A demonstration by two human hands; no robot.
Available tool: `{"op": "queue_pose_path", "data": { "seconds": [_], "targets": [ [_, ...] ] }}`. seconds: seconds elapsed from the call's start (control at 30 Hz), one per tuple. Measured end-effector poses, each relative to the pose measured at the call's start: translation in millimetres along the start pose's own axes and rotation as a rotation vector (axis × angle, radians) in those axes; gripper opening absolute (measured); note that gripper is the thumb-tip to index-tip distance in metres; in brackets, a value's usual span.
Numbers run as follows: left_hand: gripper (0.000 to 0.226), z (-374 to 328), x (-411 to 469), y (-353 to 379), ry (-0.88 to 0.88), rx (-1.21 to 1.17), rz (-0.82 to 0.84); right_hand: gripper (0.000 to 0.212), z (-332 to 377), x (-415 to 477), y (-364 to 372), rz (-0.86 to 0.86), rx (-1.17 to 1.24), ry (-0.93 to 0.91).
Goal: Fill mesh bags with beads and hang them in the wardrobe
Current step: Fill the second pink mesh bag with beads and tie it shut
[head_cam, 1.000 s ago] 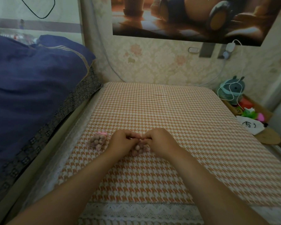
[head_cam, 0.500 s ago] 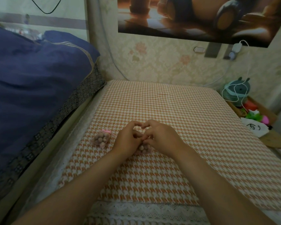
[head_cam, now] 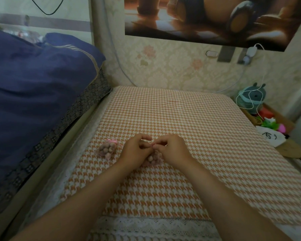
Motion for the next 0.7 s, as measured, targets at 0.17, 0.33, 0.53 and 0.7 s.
{"op": "queue_pose_path", "data": {
  "seconds": [0.17, 0.33, 0.53, 0.7],
  "targets": [
    [0.028, -2.8, -3.8, 3.5, 0.111, 0.207, -0.079, 0.012, -4.4, -3.0, 11.3, -0.021, 0.290, 0.294],
    [0.034, -1.6, -3.8, 3.6, 0.126, 0.239, -0.066, 0.008, -8.4, -5.1, 9.3, -0.150, 0.280, 0.376],
    [0.029, -2.6, -4.0, 2.7, 0.102, 0.240, -0.071, 0.011, -3.2, -2.4, 8.5, -0.037, 0.014, 0.118],
    [0.029, -5.9, -4.4, 1.4, 0.114, 0.266, -0.055, 0.018, 1.2, -4.0, 9.9, -0.008, 0.052, 0.162]
  ]
}}
Point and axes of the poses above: each hand's wrist, its own x-axis towards the middle knuckle, its own y-axis out of the palm, z = x × y, the point moved 4 cm from there along x, towards the middle knuckle, and after that the axes turned 3 degrees about -y, right-handed, at the moved point
